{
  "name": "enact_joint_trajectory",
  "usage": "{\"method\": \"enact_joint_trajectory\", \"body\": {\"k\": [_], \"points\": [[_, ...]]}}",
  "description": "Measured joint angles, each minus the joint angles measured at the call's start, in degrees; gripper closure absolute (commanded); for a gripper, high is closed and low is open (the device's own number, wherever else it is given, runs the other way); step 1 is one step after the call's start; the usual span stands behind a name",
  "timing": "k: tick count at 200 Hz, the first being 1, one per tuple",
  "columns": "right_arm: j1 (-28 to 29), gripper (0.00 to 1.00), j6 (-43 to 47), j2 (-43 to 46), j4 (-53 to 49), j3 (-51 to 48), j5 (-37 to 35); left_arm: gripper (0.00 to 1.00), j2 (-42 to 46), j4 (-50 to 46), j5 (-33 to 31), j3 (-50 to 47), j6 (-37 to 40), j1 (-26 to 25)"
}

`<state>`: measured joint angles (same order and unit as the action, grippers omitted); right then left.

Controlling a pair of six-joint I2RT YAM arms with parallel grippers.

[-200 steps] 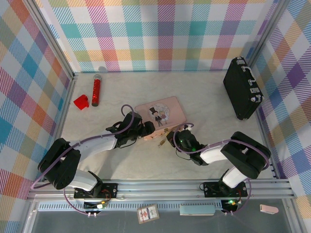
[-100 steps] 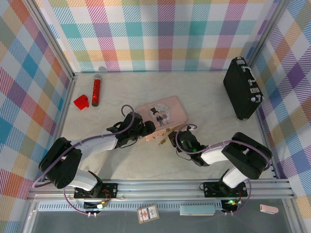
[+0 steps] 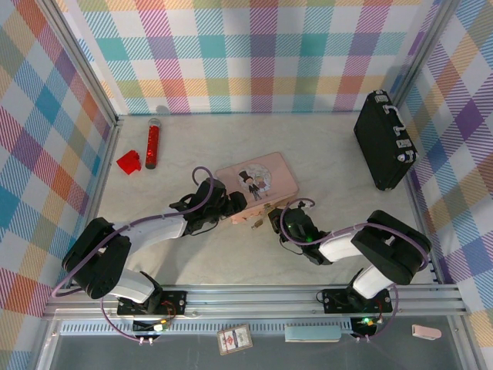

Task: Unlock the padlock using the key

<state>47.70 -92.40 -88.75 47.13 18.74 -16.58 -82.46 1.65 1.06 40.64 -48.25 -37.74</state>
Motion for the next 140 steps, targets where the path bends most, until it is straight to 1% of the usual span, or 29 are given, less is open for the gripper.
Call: {"method": "enact_joint_trajectory", "body": {"k": [68,140], "points": [[0.0,1.0,-2.21,1.27,-0.92,-0.28,-0.85,0.19,-0.26,0.28,0.0,0.0,-0.2,0.0],[-0.24,1.0,-2.71,5.38,-6.62,-0.33,-5.05,0.19,-0.26,0.31,0.0,-0.02,-0.22,0.0]]}}
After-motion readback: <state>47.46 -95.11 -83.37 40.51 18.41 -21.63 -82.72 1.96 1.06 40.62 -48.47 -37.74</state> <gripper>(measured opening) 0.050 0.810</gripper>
